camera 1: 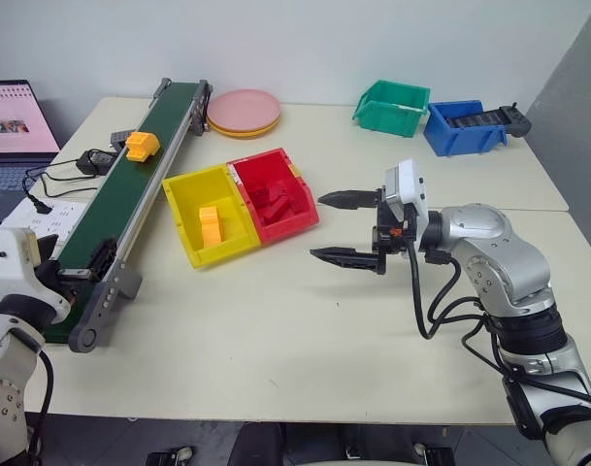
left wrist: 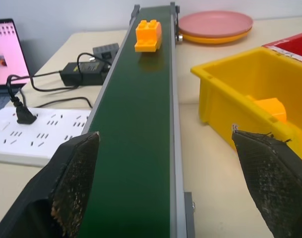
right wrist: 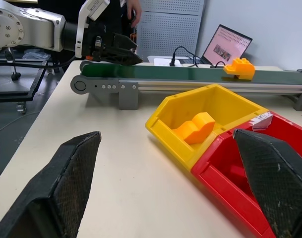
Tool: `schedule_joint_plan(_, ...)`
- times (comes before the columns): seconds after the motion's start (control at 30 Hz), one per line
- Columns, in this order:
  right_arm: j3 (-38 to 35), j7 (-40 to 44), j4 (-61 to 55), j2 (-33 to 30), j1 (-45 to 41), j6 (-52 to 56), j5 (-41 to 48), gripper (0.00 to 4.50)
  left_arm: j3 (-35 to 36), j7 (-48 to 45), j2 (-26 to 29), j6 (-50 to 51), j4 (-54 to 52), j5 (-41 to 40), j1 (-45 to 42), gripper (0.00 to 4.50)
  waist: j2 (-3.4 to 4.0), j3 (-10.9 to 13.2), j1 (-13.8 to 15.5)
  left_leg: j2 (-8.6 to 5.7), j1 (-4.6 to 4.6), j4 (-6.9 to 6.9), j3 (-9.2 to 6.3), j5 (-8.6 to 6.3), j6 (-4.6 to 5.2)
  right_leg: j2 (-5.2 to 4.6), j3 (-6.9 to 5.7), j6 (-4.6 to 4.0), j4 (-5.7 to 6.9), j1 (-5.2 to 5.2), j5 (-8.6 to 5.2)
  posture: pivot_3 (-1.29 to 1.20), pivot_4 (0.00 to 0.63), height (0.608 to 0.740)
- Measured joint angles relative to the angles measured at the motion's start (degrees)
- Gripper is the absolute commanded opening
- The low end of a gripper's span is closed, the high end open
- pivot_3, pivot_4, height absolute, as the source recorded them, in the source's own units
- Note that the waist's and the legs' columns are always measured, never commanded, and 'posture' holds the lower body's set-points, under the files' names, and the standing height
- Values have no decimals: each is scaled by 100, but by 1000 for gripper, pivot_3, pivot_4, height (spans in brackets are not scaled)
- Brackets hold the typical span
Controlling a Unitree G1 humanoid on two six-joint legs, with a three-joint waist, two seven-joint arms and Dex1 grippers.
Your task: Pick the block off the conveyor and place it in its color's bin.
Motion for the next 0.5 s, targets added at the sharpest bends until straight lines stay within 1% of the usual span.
schedule_joint_plan(0.13, 0, -2, -79, 1, 1, 2, -1, 4500, 1, -113, 219, 30, 129, 6, -37, 4435, 1, 1, -7, 0, 0, -2, 1, 0, 0, 0, 1, 0, -2, -1, 0, 0, 150, 740)
schedule_joint_plan(0.5, 87, 38, -208, -12, 6, 102, 2, 4500, -5, -131, 229, 140, 201, 16, -124, 4435, 1, 0, -34, 0, 0, -2, 0, 0, 0, -1, 1, 0, -1, -1, 0, 0, 150, 740)
